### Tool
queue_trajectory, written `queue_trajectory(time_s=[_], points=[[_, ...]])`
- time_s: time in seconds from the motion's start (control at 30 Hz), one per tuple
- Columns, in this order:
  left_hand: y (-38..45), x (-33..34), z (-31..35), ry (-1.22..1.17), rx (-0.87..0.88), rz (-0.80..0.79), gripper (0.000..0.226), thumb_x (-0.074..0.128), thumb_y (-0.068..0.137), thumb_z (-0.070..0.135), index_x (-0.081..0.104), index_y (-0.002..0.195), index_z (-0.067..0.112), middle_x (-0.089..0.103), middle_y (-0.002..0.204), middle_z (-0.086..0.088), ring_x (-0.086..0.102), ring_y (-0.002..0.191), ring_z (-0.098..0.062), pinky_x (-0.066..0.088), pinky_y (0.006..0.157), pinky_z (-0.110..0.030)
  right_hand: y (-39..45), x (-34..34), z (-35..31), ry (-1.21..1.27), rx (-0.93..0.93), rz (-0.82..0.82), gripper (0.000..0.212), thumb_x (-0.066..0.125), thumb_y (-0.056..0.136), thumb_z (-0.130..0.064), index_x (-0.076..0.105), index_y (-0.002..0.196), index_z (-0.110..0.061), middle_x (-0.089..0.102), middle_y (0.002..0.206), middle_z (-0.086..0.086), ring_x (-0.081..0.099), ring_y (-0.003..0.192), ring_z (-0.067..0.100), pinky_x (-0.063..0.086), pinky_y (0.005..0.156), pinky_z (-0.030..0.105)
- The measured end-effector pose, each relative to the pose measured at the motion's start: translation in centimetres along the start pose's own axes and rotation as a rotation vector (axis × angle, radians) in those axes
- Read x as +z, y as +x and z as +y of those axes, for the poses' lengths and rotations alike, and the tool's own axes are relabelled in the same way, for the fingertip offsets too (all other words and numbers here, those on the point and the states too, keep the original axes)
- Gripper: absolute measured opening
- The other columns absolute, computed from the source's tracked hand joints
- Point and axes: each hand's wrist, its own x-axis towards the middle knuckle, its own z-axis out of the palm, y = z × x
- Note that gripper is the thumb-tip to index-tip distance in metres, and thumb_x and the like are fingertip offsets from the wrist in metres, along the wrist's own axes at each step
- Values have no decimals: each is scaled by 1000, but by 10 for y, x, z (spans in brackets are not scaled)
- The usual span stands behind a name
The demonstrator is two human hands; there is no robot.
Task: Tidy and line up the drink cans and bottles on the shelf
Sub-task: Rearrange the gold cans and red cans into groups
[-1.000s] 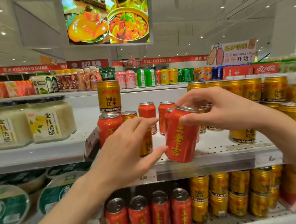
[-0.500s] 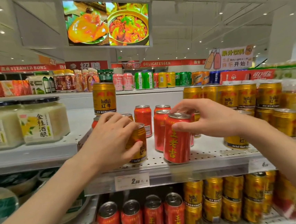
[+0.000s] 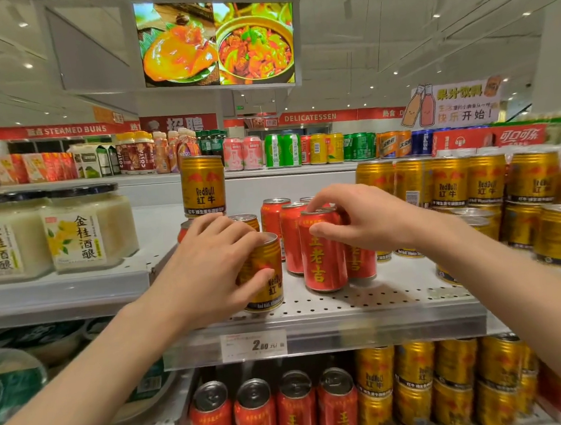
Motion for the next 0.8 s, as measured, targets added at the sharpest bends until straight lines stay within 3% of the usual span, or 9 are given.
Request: queue_trajectory(time_s=[0.17, 0.33, 0.47, 0.8], points=[[0, 1, -2, 6, -3, -4, 54, 42, 93, 64, 57, 134, 33, 66, 120, 12, 57, 115, -13, 36, 112, -42, -4, 13, -6, 4, -9, 59, 43, 56, 99, -48, 54, 135, -25, 60, 135, -4, 59, 120, 16, 51, 100, 37], [-1, 2, -2, 4, -8, 7, 53, 42, 93, 64, 57, 133, 33, 66, 119, 11, 57, 114, -14, 37, 110, -42, -15, 13, -3, 40, -11, 44, 54, 66, 92, -46, 50, 139, -25, 56, 136, -5, 56, 119, 12, 49, 98, 28], [-1, 3, -2, 3, -10, 9, 53, 42, 93, 64, 56, 134, 34, 65, 120, 12, 57, 115, -13, 36, 110, -41, -18, 14, -3, 66, -6, 40, 61, 72, 90, -39, 46, 143, -24, 53, 140, -4, 54, 124, 13, 50, 103, 32], [-1, 2, -1, -23, -12, 16, 55, 39, 92, 66, 56, 134, 34, 64, 122, 13, 55, 118, -13, 35, 110, -40, -24, 26, -3, 180, 25, 71, 66, 68, 93, -40, 40, 151, -28, 50, 149, -6, 51, 131, 13, 48, 108, 35]])
